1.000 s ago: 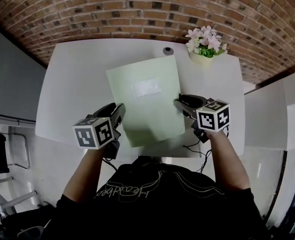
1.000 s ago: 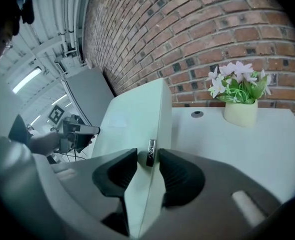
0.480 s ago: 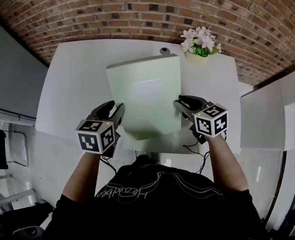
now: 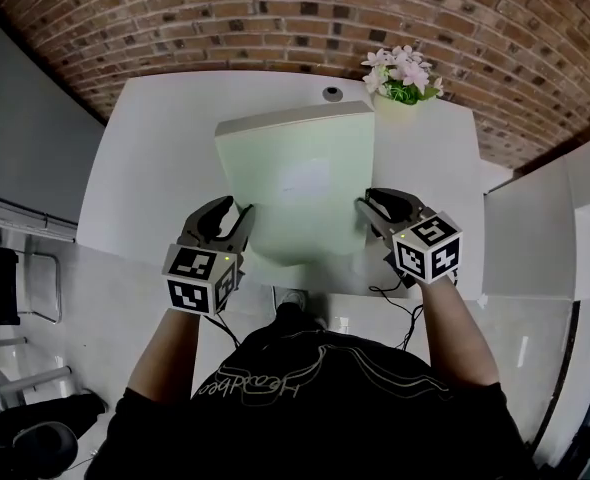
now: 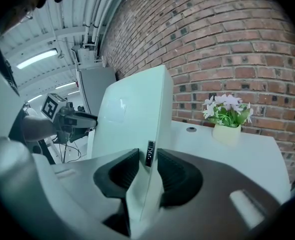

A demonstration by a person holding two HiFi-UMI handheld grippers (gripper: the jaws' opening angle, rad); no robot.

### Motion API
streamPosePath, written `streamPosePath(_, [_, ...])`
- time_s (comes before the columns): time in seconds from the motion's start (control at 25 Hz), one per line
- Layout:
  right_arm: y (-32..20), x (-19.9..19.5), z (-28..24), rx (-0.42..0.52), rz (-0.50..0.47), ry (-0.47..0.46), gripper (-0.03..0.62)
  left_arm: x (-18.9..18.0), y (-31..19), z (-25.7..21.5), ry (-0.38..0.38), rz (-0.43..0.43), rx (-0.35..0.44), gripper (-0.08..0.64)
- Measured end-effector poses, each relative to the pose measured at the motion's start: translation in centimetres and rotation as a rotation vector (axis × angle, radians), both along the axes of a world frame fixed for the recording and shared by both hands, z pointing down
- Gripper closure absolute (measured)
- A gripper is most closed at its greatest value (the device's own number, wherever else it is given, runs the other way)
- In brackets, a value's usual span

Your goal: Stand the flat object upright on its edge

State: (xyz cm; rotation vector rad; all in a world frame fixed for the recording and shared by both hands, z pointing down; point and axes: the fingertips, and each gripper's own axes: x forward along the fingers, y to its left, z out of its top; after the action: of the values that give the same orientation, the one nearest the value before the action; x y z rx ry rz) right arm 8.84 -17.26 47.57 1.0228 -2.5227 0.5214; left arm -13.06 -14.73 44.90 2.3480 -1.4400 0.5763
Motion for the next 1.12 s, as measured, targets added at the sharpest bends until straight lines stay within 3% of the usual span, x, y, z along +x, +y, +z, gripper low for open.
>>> streamPosePath(0.32, [2.9, 0.9, -0.6, 0.082, 0.004, 0.023, 0.48, 1.0, 2.7, -1.0, -0.044, 0.021, 0.088, 0.407])
streamPosePath(0.88, [6.7, 1.8, -1.5, 0.183, 0.023, 0.055, 0.484, 2.0, 6.7, -1.7, -0.084, 0.042, 0.144, 0.41])
streamPosePath(1.12, [6.6, 2.0, -2.6, 0.278, 0.027, 0.1, 0.486, 2.1, 6.2, -3.0, -0.123, 0.056, 0.249, 0.411])
